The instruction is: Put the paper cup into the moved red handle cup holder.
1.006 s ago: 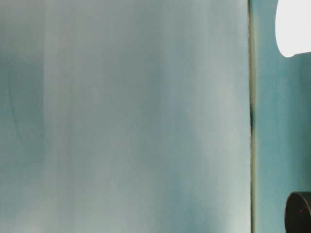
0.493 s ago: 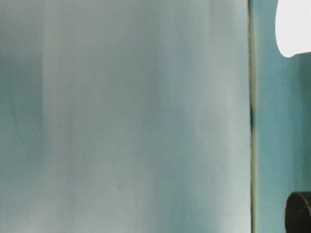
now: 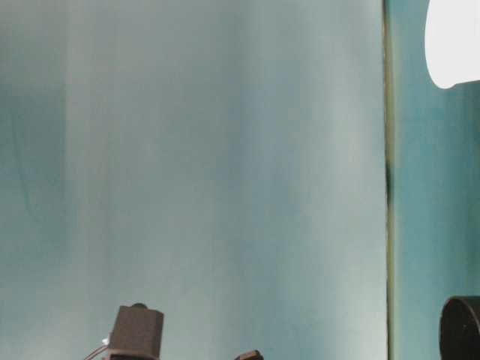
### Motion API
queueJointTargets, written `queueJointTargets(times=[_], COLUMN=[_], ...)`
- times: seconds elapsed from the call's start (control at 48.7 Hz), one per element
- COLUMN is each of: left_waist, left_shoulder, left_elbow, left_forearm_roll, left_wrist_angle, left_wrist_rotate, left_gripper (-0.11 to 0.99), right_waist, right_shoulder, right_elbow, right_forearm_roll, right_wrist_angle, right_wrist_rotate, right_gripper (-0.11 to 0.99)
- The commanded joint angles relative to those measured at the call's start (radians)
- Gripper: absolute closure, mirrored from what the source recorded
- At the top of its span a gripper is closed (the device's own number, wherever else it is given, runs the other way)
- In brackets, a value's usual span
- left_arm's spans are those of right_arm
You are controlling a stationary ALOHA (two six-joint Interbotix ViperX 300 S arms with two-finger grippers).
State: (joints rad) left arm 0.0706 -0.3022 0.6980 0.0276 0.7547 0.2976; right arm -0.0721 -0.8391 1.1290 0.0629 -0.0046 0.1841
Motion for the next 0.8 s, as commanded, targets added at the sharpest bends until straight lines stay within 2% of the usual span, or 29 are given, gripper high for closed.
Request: queueJointTargets(times=[0.0, 0.185, 0.616, 0.698, 0.78], left_waist=[0.008, 0.009, 0.009, 0.009, 0.009], left_shoulder=[0.0, 0.014, 0.014, 0.014, 0.014], left_elbow=[-0.006, -0.006, 0.003, 0.014, 0.026], left_forearm_roll=[0.003, 0.003, 0.003, 0.003, 0.003], left_wrist_angle=[0.002, 0.002, -0.006, -0.009, -0.017], left_wrist_rotate=[0.005, 0.023, 0.015, 0.017, 0.014], left_gripper=[0.85, 0.85, 0.84, 0.73, 0.52], right_waist=[-0.003, -0.002, -0.003, -0.002, -0.003], right_shoulder=[0.003, 0.003, 0.003, 0.003, 0.003], right_elbow=[-0.02, -0.02, -0.018, -0.02, -0.018], right_forearm_roll=[-0.002, -0.002, 0.0, 0.0, 0.0], right_wrist_angle=[-0.003, -0.003, -0.003, -0.003, -0.003], right_wrist_rotate=[0.011, 0.011, 0.012, 0.014, 0.015], right_gripper=[0.97, 0.97, 0.97, 0.97, 0.97])
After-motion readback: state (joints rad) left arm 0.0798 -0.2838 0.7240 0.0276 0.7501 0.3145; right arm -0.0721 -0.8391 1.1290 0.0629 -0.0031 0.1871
